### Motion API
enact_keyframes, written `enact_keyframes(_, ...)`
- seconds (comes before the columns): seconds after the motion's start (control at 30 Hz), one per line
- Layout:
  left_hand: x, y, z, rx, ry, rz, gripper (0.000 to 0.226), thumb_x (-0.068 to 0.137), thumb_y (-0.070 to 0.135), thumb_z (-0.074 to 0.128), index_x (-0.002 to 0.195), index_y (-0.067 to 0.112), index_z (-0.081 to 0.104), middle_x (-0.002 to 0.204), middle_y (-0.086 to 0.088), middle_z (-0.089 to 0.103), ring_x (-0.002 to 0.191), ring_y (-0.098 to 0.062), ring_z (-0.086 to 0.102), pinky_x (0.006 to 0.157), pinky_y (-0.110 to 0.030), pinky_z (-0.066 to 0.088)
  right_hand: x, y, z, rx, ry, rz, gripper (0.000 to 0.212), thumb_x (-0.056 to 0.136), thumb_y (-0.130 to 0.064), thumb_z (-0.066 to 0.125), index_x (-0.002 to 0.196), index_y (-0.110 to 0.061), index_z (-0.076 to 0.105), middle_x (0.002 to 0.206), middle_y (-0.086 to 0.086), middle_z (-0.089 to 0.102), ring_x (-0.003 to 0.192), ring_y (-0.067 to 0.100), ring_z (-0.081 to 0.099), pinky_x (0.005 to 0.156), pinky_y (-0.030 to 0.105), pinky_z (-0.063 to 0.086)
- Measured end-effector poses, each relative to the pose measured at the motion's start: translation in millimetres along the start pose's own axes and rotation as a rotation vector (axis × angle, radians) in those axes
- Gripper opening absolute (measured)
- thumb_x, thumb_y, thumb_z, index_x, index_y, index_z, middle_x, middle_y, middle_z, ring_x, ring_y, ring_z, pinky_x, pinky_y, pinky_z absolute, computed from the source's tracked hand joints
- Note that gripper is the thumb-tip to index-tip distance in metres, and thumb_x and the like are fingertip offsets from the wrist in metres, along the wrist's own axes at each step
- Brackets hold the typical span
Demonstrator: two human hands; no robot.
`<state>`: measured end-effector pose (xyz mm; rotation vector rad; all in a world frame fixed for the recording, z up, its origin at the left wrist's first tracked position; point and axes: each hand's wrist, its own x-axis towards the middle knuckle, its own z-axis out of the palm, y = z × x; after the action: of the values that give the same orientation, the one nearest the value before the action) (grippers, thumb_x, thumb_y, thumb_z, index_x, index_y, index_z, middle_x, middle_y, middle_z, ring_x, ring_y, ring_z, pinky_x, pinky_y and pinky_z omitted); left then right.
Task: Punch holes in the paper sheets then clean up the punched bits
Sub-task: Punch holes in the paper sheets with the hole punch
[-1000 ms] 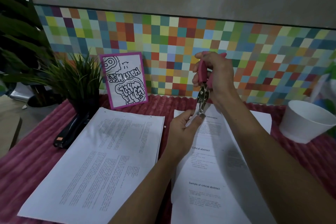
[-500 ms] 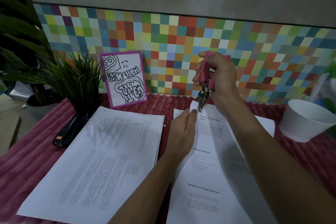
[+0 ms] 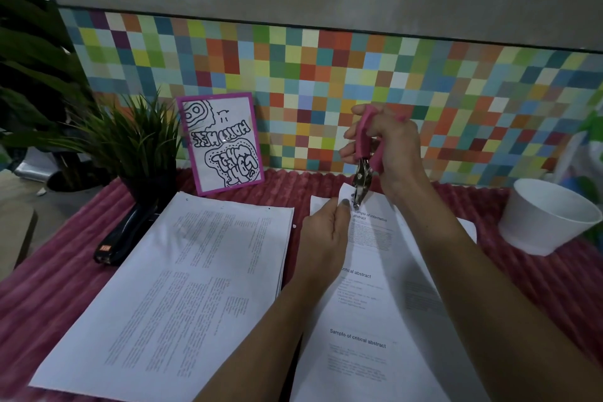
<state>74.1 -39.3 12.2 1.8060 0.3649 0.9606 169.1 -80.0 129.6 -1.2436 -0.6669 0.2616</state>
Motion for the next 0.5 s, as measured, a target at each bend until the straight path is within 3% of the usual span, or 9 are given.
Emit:
enact_keyframes(0.1,0,2,-2,0.013,0.009,-0.003,0.042,0.103,0.020,0.042,0.062,0.022,0.037,0.055,0.001,0.035,0.052,-0.008,0.033,0.050,-0.037,0.028,0,0,-2,-0.006,0.067,-0.033,0.039,0.073,-0.006,0.045,0.107,-0.001,0.064,0.072,0.012,0.064,0.051,0.027,0.061,0.055,0.038,0.055)
enact_keyframes(0.23,0,2,-6,-0.024,-0.011,-0.006,0.039,0.103,0.022,0.041,0.070,0.005,0.049,0.058,-0.011,0.044,0.053,-0.013,0.037,0.051,-0.034,0.029,7,-4,-22,0.066,0.166,-0.043,0.033,0.080,-0.002,0.044,0.106,0.002,0.063,0.067,0.012,0.060,0.047,0.026,0.054,0.048,0.031,0.050)
enact_keyframes(0.37,1,0,-9,-0.063,-0.025,-0.036,0.040,0.103,0.029,0.041,0.082,-0.001,0.057,0.071,-0.024,0.057,0.065,-0.038,0.053,0.055,-0.034,0.037,13,-11,-44,0.088,0.233,-0.040,0.028,0.080,-0.006,0.044,0.097,0.001,0.064,0.061,0.010,0.057,0.042,0.023,0.049,0.045,0.029,0.045)
enact_keyframes(0.5,2,2,-7,-0.109,0.015,-0.117,0.032,0.103,0.028,0.043,0.090,0.005,0.062,0.087,-0.016,0.068,0.082,-0.026,0.066,0.067,-0.044,0.055,12,-18,-57,0.127,0.257,-0.032,0.016,0.082,-0.015,0.052,0.077,-0.008,0.065,0.060,0.010,0.056,0.042,0.023,0.046,0.044,0.027,0.040)
